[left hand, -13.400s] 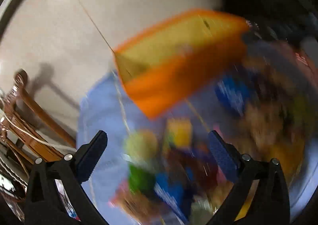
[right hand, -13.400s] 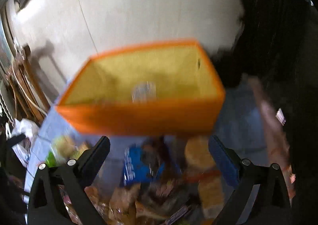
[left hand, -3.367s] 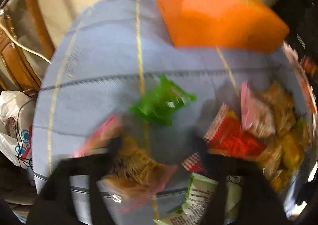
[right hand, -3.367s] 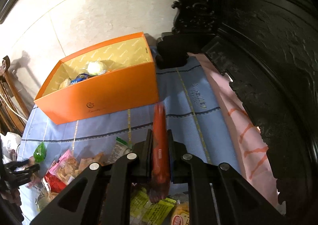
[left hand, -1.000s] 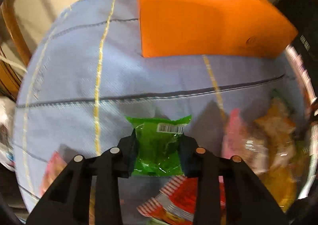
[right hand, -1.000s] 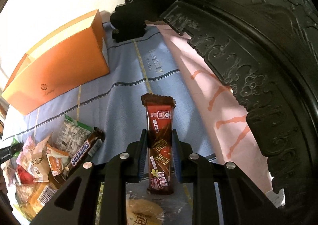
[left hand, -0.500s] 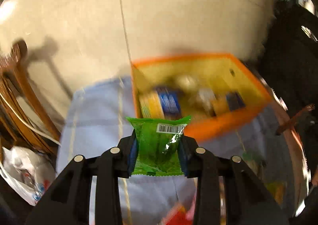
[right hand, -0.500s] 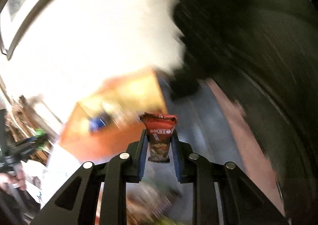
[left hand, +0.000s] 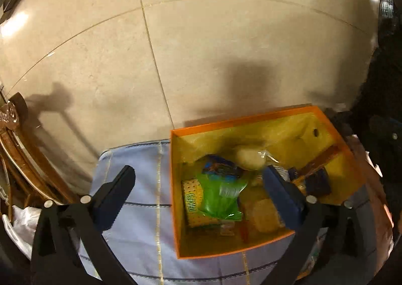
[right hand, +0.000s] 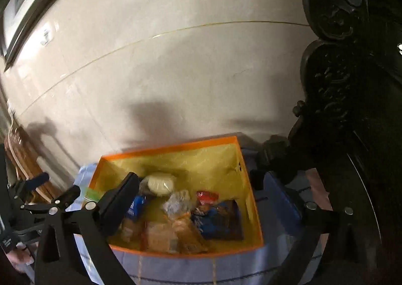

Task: Organize snacks
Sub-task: 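Drop the green pack and chocolate bar into the orange box with both grippers, then grasp a red cracker pack with the left gripper while the right gripper grasps a Snickers bar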

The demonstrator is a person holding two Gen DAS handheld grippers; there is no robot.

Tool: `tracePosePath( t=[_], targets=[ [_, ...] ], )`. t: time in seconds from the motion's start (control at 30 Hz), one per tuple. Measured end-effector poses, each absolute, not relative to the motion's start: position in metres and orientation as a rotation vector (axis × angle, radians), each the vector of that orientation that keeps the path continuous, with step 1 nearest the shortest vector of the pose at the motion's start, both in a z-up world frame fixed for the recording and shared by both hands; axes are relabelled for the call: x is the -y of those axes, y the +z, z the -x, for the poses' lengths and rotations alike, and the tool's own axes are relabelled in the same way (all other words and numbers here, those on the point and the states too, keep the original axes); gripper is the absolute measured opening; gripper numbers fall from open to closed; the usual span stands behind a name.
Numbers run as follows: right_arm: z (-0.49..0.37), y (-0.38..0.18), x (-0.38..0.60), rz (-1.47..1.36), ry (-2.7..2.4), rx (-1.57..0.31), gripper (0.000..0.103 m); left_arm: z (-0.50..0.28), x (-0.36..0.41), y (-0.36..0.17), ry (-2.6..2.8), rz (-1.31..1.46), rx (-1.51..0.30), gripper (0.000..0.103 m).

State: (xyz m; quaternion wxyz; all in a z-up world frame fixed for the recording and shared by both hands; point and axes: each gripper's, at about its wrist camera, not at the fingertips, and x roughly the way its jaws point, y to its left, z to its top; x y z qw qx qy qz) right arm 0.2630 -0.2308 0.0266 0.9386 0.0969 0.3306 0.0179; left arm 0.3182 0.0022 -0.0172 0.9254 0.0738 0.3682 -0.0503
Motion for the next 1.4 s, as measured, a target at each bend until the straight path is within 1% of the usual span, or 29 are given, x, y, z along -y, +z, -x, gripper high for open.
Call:
tracePosePath(
  t=[0.1,0.17,0.23,0.33,0.4,0.43,0.53,0.73,0.9,0.93,0.97,1.0,1.03,1.07,1.1,1.13,1.17,1.23,1.3,1.33,1.37,1.4],
  targets=[
    [-0.232,0.012,0.237,-0.184,0.01,-0.703,0.099,-0.289,-0.003,-0.042,-0.109,-0.238,-0.783,0.099],
    [-0.205,-0.009,0.244,-0.212,-0.023,-0.78,0.099,-0.265,-0.007,-0.062,-0.122,-0.266,-0.821,0.099],
    [-0.174,-0.039,0.246,-0.24,-0.062,-0.891,0.099,-0.239,-0.012,-0.087,-0.161,-0.282,-0.877,0.099],
    [-0.137,-0.086,0.239,-0.25,-0.115,-1.03,0.099,-0.194,-0.014,-0.139,-0.227,-0.329,-0.976,0.099],
    [-0.123,-0.111,0.23,-0.232,-0.128,-1.093,0.099,-0.174,-0.012,-0.172,-0.25,-0.361,-1.048,0.099],
    [-0.119,-0.124,0.225,-0.219,-0.145,-1.122,0.099,-0.168,-0.011,-0.18,-0.258,-0.366,-1.062,0.099],
    [-0.115,-0.146,0.218,-0.223,-0.158,-1.15,0.099,-0.154,-0.013,-0.194,-0.266,-0.352,-1.051,0.099],
    [-0.115,-0.155,0.222,-0.225,-0.177,-1.129,0.099,-0.154,-0.013,-0.213,-0.349,-0.224,-1.136,0.099],
    [-0.115,-0.166,0.23,-0.271,-0.17,-1.127,0.099,-0.148,0.001,-0.215,-0.378,-0.235,-1.109,0.099],
    [-0.117,-0.166,0.228,-0.287,-0.169,-1.114,0.097,-0.15,-0.002,-0.217,-0.368,-0.188,-1.142,0.098],
    [-0.115,-0.167,0.229,-0.313,-0.15,-1.109,0.075,-0.146,-0.004,-0.215,-0.39,-0.132,-1.176,0.081],
    [-0.113,-0.167,0.23,-0.354,-0.108,-1.1,0.057,-0.143,-0.004,-0.214,-0.416,-0.101,-1.198,0.078],
    [-0.11,-0.165,0.228,-0.386,-0.089,-1.094,0.027,-0.139,-0.004,-0.212,-0.426,-0.12,-1.204,0.077],
    [-0.108,-0.163,0.225,-0.365,-0.105,-1.098,0.02,-0.136,-0.003,-0.211,-0.445,-0.129,-1.21,0.072],
    [-0.106,-0.161,0.22,-0.323,-0.103,-1.099,0.016,-0.131,-0.003,-0.212,-0.458,-0.132,-1.226,0.072],
    [-0.104,-0.159,0.217,-0.306,-0.093,-1.099,0.016,-0.13,-0.004,-0.212,-0.455,-0.125,-1.236,0.072],
    [-0.102,-0.157,0.217,-0.309,-0.086,-1.097,0.016,-0.128,-0.005,-0.212,-0.449,-0.115,-1.244,0.067],
    [-0.095,-0.153,0.222,-0.334,-0.08,-1.089,0.016,-0.125,-0.012,-0.21,-0.445,-0.063,-1.268,0.066],
    [-0.086,-0.149,0.227,-0.371,-0.075,-1.084,0.016,-0.122,-0.019,-0.207,-0.44,-0.025,-1.263,0.057],
    [-0.082,-0.147,0.23,-0.382,-0.073,-1.079,0.016,-0.121,-0.025,-0.203,-0.446,0.006,-1.259,0.044],
    [-0.077,-0.143,0.233,-0.385,-0.074,-1.068,0.016,-0.121,-0.029,-0.201,-0.444,0.026,-1.263,0.038],
    [-0.075,-0.139,0.233,-0.382,-0.071,-1.063,0.016,-0.12,-0.034,-0.2,-0.454,0.054,-1.264,0.036]
  ],
)
